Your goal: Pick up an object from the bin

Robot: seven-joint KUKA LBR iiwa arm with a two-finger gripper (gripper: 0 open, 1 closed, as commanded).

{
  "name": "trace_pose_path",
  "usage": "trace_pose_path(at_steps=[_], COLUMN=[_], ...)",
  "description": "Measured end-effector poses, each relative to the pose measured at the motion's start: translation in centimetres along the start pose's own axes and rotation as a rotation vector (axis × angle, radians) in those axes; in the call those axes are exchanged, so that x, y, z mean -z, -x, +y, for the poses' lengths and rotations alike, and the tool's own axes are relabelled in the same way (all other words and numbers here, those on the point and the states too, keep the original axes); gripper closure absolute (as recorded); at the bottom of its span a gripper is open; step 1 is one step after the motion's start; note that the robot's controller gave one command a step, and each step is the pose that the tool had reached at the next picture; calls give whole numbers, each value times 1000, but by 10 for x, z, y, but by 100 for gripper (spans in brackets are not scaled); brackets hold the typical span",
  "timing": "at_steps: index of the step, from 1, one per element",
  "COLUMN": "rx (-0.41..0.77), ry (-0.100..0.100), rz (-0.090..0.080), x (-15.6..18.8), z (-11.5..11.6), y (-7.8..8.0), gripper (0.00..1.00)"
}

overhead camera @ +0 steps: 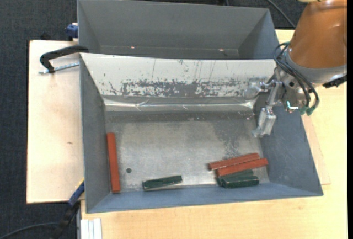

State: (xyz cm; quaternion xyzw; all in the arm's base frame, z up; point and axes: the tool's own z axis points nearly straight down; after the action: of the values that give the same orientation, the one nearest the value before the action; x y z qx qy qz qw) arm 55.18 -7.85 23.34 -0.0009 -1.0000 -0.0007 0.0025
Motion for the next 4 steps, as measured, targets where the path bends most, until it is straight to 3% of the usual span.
trace_pose_path(at_steps=[1, 2, 3, 4], rx=[-21, -60, -61, -35], ry=[0, -1, -1, -1], rz=[1, -3, -3, -8], x=[-108, -146, -159, -163], z=[-7, -35, -59, -60], y=[14, 7, -48, -44], gripper=[0, 0, 0, 0])
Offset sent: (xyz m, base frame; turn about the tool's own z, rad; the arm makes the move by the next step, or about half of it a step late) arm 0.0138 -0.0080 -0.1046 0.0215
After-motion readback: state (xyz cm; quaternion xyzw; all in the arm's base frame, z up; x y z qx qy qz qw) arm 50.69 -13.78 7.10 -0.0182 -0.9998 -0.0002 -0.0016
